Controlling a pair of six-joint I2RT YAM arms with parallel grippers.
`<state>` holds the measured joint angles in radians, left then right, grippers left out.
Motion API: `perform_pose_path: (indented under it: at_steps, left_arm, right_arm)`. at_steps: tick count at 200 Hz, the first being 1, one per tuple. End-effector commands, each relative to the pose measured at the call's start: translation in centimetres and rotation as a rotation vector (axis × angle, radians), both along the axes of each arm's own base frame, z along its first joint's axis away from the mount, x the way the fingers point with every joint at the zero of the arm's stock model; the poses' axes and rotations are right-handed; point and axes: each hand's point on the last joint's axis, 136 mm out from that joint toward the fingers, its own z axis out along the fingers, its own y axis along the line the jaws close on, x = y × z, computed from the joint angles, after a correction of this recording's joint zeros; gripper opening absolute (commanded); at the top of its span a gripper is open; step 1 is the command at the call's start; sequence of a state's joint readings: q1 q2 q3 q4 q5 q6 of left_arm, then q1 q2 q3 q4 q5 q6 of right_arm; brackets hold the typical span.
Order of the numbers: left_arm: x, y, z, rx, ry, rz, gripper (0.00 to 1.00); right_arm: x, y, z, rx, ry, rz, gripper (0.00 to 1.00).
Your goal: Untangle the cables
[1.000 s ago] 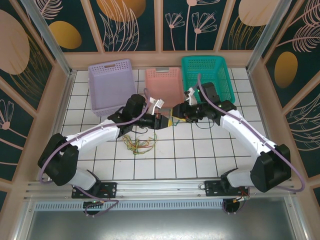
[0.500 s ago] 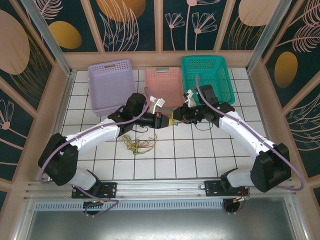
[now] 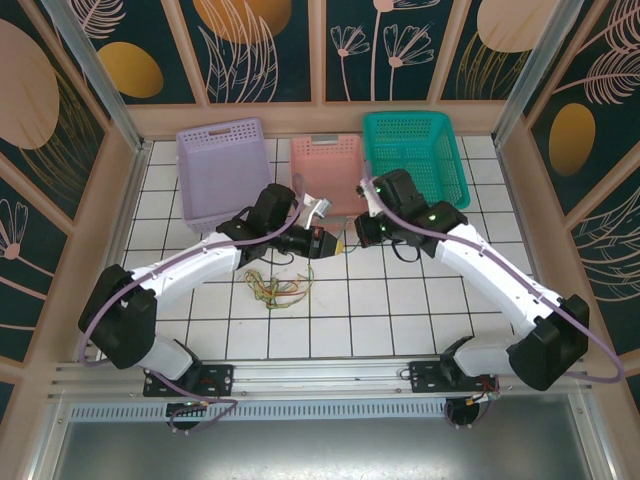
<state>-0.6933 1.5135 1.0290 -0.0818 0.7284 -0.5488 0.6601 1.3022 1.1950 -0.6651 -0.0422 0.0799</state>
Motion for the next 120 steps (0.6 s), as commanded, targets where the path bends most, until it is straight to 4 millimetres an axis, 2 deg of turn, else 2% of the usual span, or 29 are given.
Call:
perform_pose_path:
  at_steps: [1, 20, 33, 50, 60, 67, 79, 96, 101, 112, 120]
  left_arm:
    - [-2.3, 0.4, -2.6, 0.087, 0.089, -0.082, 0.0]
    - [-2.6, 0.1, -2.9, 0.094, 0.099, -0.099, 0.0]
    - [-2.4, -0.2, -2.7, 0.086, 0.094, -0.088, 0.0]
    - [-1.6, -0.3, -2.1, 0.077, 0.083, -0.04, 0.0]
    - [-1.0, -0.5, -1.7, 0.071, 0.079, -0.01, 0.0]
    - [-0.7, -0.6, -1.5, 0.06, 0.084, 0.006, 0.0]
    - [-0.2, -0.9, -1.0, 0.036, 0.08, 0.036, 0.0]
    - [0.2, -1.1, -0.6, 0.011, 0.09, 0.058, 0.0]
    - [0.3, -1.2, -0.5, 0.006, 0.09, 0.06, 0.0]
    - [0.2, -1.4, -0.2, -0.01, 0.091, 0.055, 0.0]
    - [0.1, -1.4, 0.0, -0.018, 0.096, 0.049, 0.0]
  right_arm:
    - [1.9, -1.9, 2.4, -0.334, -0.329, 0.087, 0.0]
    - [2.2, -1.5, 3.0, -0.395, -0.413, 0.114, 0.0]
    - [2.5, -1.6, 4.0, -0.363, -0.429, 0.085, 0.07]
    - [2.2, -1.3, 5.9, -0.235, -0.399, 0.055, 0.33]
    - [1.9, -1.4, 7.1, -0.147, -0.365, 0.019, 0.45]
    - [1.6, -1.6, 7.7, -0.086, -0.34, -0.002, 0.5]
    - [1.4, -2.9, 8.9, 0.039, -0.286, -0.105, 0.56]
    - [1.1, -5.0, 9.9, 0.223, -0.198, -0.246, 0.58]
    - [0.7, -5.0, 9.9, 0.277, -0.168, -0.273, 0.6]
    - [0.8, -6.9, 9.6, 0.377, -0.114, -0.41, 0.64]
    - [0.5, -7.0, 8.8, 0.471, -0.044, -0.461, 0.65]
